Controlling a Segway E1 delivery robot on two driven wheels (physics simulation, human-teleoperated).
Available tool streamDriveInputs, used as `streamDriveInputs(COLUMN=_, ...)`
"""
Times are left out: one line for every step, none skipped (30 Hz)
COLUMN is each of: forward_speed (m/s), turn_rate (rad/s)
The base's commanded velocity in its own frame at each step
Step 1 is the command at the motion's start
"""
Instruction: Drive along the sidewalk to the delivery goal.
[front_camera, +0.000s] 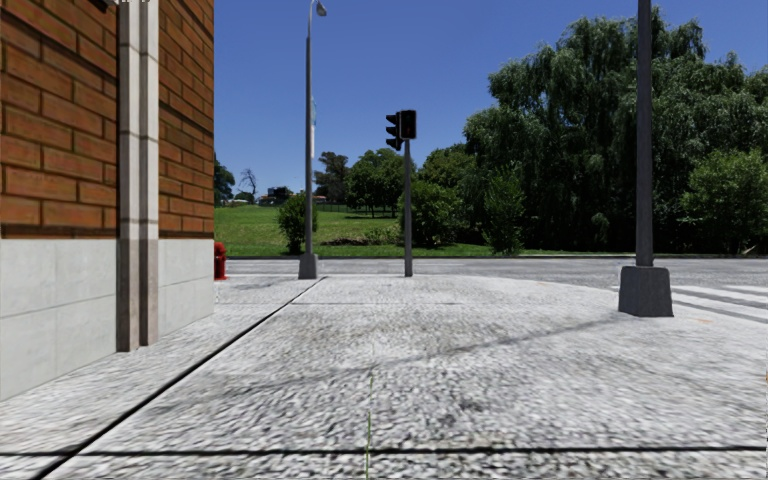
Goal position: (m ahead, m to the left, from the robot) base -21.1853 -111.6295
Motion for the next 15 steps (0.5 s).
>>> streamDriveInputs(forward_speed=2.0, turn_rate=-0.17)
streamDriveInputs(forward_speed=2.0, turn_rate=-0.21)
streamDriveInputs(forward_speed=2.0, turn_rate=-0.22)
streamDriveInputs(forward_speed=2.0, turn_rate=-0.22)
streamDriveInputs(forward_speed=2.0, turn_rate=-0.22)
streamDriveInputs(forward_speed=2.0, turn_rate=-0.24)
streamDriveInputs(forward_speed=2.0, turn_rate=-0.26)
streamDriveInputs(forward_speed=2.0, turn_rate=-0.38)
streamDriveInputs(forward_speed=2.0, turn_rate=-0.38)
streamDriveInputs(forward_speed=2.0, turn_rate=-0.39)
streamDriveInputs(forward_speed=2.0, turn_rate=-0.39)
streamDriveInputs(forward_speed=2.0, turn_rate=-0.39)
streamDriveInputs(forward_speed=2.0, turn_rate=-0.39)
streamDriveInputs(forward_speed=2.0, turn_rate=-0.39)
streamDriveInputs(forward_speed=2.0, turn_rate=-0.39)
